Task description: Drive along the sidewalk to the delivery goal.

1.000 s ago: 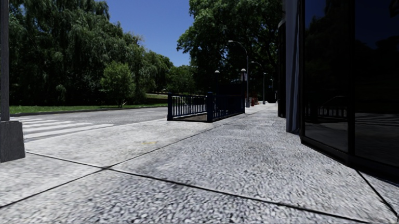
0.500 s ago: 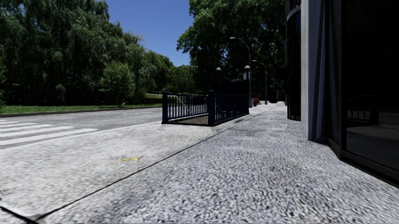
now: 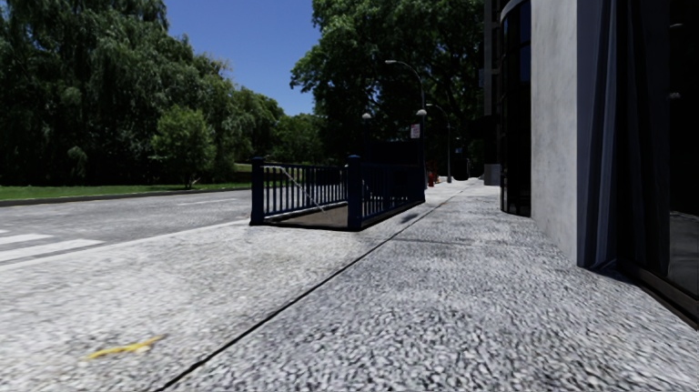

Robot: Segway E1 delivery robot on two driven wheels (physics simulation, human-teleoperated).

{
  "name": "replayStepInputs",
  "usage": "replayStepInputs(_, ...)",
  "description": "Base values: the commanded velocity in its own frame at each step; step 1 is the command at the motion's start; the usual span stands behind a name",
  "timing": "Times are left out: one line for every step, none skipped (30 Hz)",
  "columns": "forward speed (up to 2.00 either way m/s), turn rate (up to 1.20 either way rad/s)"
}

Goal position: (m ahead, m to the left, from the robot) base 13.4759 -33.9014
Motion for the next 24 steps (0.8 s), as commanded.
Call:
replayStepInputs(2.00,-1.20)
replayStepInputs(2.00,-1.20)
replayStepInputs(2.00,-0.83)
replayStepInputs(2.00,-0.09)
replayStepInputs(2.00,0.00)
replayStepInputs(2.00,0.00)
replayStepInputs(2.00,0.00)
replayStepInputs(2.00,0.00)
replayStepInputs(2.00,0.00)
replayStepInputs(2.00,0.00)
replayStepInputs(2.00,0.00)
replayStepInputs(2.00,0.00)
replayStepInputs(2.00,0.00)
replayStepInputs(2.00,0.00)
replayStepInputs(2.00,0.00)
replayStepInputs(2.00,0.00)
replayStepInputs(2.00,0.00)
replayStepInputs(2.00,0.00)
replayStepInputs(2.00,0.00)
replayStepInputs(2.00,0.00)
replayStepInputs(2.00,0.00)
replayStepInputs(2.00,0.00)
replayStepInputs(2.00,0.00)
replayStepInputs(2.00,0.00)
